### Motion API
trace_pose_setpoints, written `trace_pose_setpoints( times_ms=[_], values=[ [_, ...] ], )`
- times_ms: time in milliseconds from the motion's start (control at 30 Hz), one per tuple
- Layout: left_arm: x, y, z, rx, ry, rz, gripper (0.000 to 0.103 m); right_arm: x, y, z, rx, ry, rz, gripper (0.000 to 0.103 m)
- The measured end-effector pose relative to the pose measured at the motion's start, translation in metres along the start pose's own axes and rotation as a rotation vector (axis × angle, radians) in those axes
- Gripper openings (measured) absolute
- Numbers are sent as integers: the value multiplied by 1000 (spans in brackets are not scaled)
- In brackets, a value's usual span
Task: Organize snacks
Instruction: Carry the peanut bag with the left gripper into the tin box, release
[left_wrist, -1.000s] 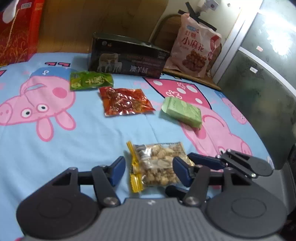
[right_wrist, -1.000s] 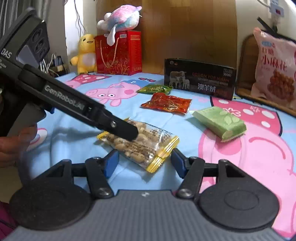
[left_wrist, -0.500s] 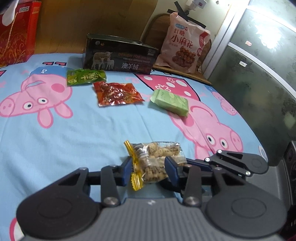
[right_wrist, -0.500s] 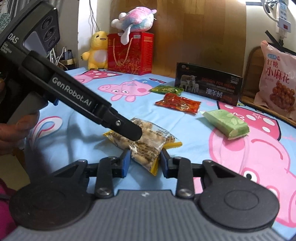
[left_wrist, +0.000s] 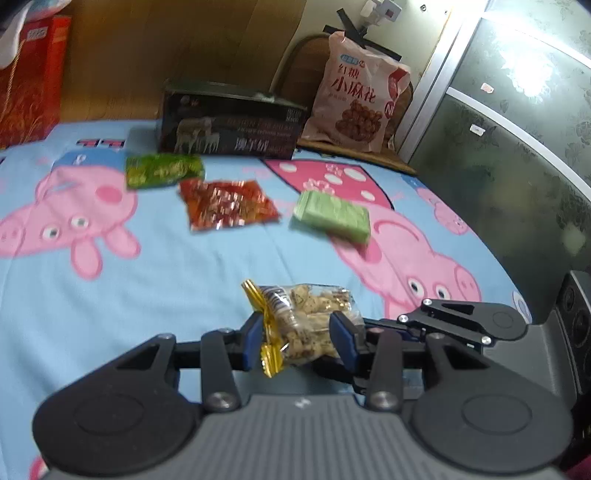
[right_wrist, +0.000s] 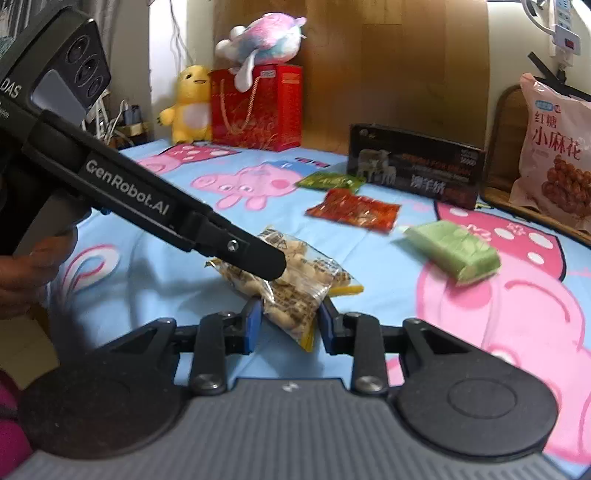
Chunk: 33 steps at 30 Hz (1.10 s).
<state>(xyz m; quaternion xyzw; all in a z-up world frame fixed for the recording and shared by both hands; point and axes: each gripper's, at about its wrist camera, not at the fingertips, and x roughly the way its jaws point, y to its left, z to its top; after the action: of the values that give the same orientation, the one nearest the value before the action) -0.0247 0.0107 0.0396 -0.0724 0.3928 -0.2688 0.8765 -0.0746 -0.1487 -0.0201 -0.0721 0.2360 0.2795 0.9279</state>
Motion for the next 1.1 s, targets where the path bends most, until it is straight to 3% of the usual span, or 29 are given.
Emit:
trace_pose_setpoints(
  times_ms=[267,500,633,733,833,967,1100],
  values=[
    [14,7,67,17,-107,9,38,25,-39,50,-12,-93,-52,35],
    [47,32,151,13,-200,50,40,70,-95,113,1,-167,-77,35],
    [73,47,196,9,-249,111,48,106,-131,148,106,-167,-54,36],
    [99,60,219,17,-260,182,69,141,-142,169,105,-146,-72,40],
    [111,79,224,-43,-230,215,69,153,-149,171,142,-127,-100,40],
    [77,93,201,-89,-292,145,69,126,-152,152,215,-170,-64,40],
    [49,106,162,-130,-269,52,69,113,-152,129,252,-99,31,40]
  ],
)
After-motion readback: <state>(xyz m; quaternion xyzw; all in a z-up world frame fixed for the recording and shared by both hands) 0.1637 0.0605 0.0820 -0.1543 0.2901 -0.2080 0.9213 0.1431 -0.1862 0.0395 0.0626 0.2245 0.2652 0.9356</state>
